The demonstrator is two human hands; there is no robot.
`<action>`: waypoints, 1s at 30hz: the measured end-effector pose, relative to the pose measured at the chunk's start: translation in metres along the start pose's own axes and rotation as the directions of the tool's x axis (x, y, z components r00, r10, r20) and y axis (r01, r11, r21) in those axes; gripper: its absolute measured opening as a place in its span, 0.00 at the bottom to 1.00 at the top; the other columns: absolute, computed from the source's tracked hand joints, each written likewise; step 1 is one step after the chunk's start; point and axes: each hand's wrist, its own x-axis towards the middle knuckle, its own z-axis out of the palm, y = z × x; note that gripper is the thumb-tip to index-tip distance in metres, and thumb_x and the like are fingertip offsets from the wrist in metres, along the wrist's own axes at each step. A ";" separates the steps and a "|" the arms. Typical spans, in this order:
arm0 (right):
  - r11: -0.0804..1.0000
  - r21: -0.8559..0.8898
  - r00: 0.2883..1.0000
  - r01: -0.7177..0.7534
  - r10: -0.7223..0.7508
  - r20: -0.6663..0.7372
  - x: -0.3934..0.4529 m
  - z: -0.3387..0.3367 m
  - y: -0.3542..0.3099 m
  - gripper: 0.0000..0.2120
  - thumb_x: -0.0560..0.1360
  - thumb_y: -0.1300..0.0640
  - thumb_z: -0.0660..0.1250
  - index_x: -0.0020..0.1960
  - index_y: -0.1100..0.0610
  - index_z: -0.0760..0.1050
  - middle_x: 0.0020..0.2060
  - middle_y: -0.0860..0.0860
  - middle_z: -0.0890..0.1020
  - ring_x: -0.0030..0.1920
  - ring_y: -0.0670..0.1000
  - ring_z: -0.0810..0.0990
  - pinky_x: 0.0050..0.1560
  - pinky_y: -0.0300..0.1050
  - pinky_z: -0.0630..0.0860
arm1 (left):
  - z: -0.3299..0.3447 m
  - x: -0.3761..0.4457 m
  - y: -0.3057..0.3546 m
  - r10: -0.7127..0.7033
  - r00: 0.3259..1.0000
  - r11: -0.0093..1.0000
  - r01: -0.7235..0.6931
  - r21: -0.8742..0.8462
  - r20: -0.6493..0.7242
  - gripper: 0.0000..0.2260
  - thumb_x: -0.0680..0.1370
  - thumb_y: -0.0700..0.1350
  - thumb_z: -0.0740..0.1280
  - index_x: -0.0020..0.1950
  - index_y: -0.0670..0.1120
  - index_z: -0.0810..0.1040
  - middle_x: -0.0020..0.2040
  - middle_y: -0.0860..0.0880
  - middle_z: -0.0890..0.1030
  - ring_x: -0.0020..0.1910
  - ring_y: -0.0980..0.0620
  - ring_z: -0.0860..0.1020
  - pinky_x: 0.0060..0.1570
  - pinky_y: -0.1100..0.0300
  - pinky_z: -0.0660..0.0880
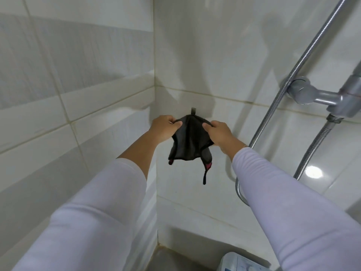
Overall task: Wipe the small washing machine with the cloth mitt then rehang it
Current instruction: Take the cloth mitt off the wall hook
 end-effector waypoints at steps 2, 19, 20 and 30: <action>0.994 0.103 1.000 -0.022 0.021 0.013 -0.004 -0.002 -0.006 0.11 0.78 0.51 0.59 0.47 0.59 0.74 0.45 0.56 0.78 0.48 0.57 0.77 0.60 0.56 0.77 | 0.005 -0.004 0.012 0.009 1.000 0.997 -0.007 -0.082 0.018 0.12 0.77 0.51 0.63 0.47 0.43 0.78 0.46 0.43 0.80 0.51 0.43 0.80 0.57 0.49 0.77; 0.679 0.678 0.947 -0.280 0.079 0.312 -0.073 -0.083 0.006 0.28 0.81 0.50 0.47 0.65 0.73 0.65 0.47 0.65 0.79 0.47 0.58 0.81 0.44 0.47 0.79 | 0.058 -0.067 0.059 0.070 0.897 0.908 0.124 -0.400 0.437 0.22 0.73 0.46 0.69 0.66 0.59 0.70 0.61 0.51 0.76 0.61 0.49 0.75 0.62 0.47 0.70; 0.684 0.670 0.943 -0.288 0.080 0.323 -0.077 -0.089 0.008 0.28 0.81 0.50 0.47 0.66 0.73 0.65 0.47 0.65 0.79 0.47 0.58 0.81 0.44 0.47 0.79 | 0.064 -0.072 0.062 0.099 0.891 0.905 0.104 -0.412 0.442 0.27 0.72 0.43 0.71 0.68 0.59 0.67 0.62 0.51 0.76 0.61 0.49 0.74 0.61 0.48 0.71; 0.860 0.420 0.957 -0.291 0.253 0.145 -0.125 -0.153 0.080 0.14 0.76 0.55 0.56 0.50 0.59 0.79 0.39 0.52 0.77 0.35 0.49 0.73 0.38 0.43 0.70 | 0.138 -0.117 0.094 0.135 0.891 0.877 0.096 -0.471 0.434 0.28 0.75 0.34 0.64 0.69 0.57 0.64 0.63 0.43 0.74 0.57 0.46 0.76 0.59 0.51 0.75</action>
